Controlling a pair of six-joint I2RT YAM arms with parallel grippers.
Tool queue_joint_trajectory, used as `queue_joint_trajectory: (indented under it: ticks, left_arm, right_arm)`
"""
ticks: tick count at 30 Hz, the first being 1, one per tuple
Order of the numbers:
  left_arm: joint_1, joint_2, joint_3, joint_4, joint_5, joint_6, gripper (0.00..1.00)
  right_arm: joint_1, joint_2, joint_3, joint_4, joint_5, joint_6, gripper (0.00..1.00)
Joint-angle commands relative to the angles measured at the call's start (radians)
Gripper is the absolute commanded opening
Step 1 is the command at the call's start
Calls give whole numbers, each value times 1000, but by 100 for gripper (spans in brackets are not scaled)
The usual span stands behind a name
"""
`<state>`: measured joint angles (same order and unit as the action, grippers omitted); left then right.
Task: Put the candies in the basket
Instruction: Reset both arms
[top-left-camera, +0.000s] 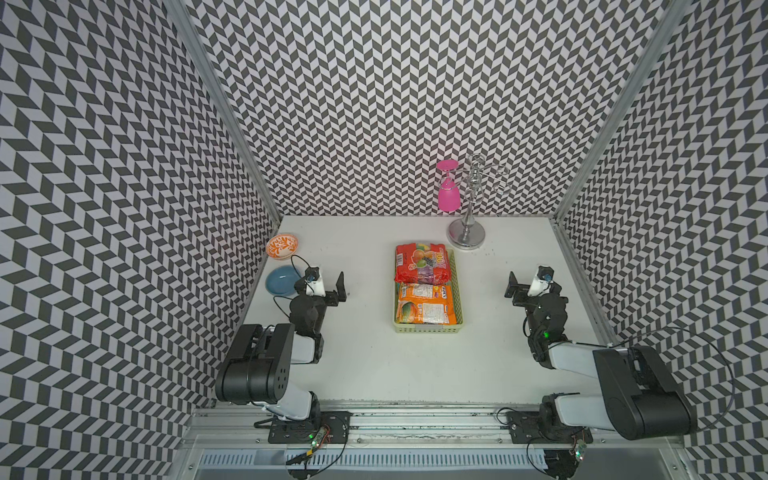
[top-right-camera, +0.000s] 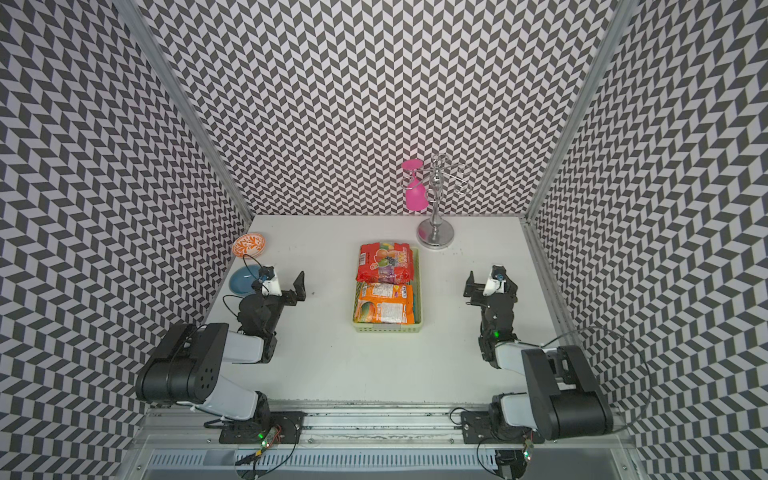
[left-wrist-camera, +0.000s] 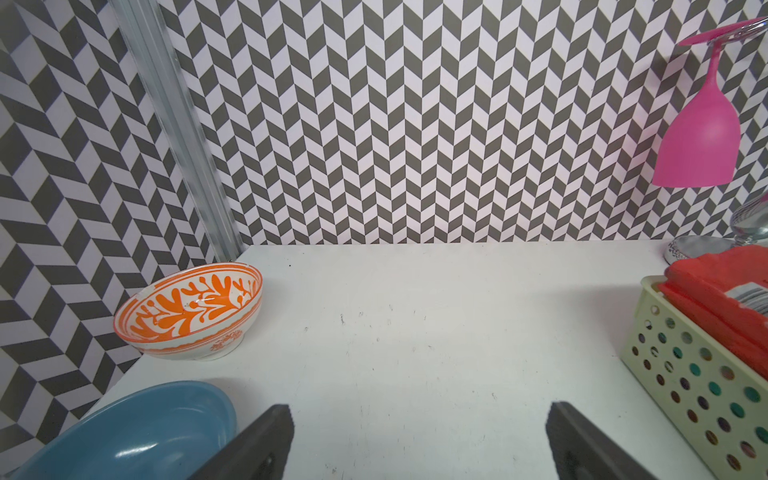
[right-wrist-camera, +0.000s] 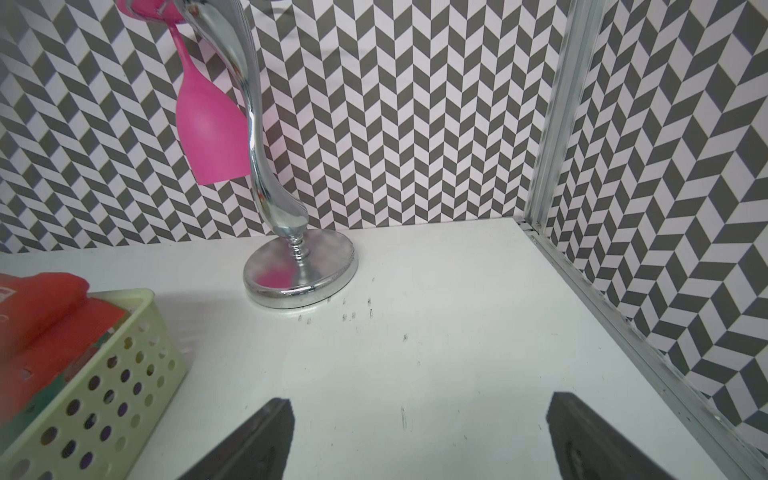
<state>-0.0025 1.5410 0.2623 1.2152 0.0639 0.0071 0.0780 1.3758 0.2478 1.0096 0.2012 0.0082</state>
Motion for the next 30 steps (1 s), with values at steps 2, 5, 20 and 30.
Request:
queue_joint_trajectory:
  ticks: [2, 5, 20, 30]
  left_arm:
    - [-10, 7, 9, -5, -32, 14, 99]
    - [-9, 5, 9, -5, -33, 14, 99]
    - [-12, 6, 8, -4, -36, 14, 99]
    - [-14, 6, 8, -2, -44, 16, 99]
  right_arm:
    - [-21, 67, 1, 172, -40, 4, 99]
    - [-25, 140, -18, 273, -50, 10, 99]
    - [-23, 166, 4, 261, -53, -1, 99]
    - [-24, 167, 13, 242, -70, -5, 99]
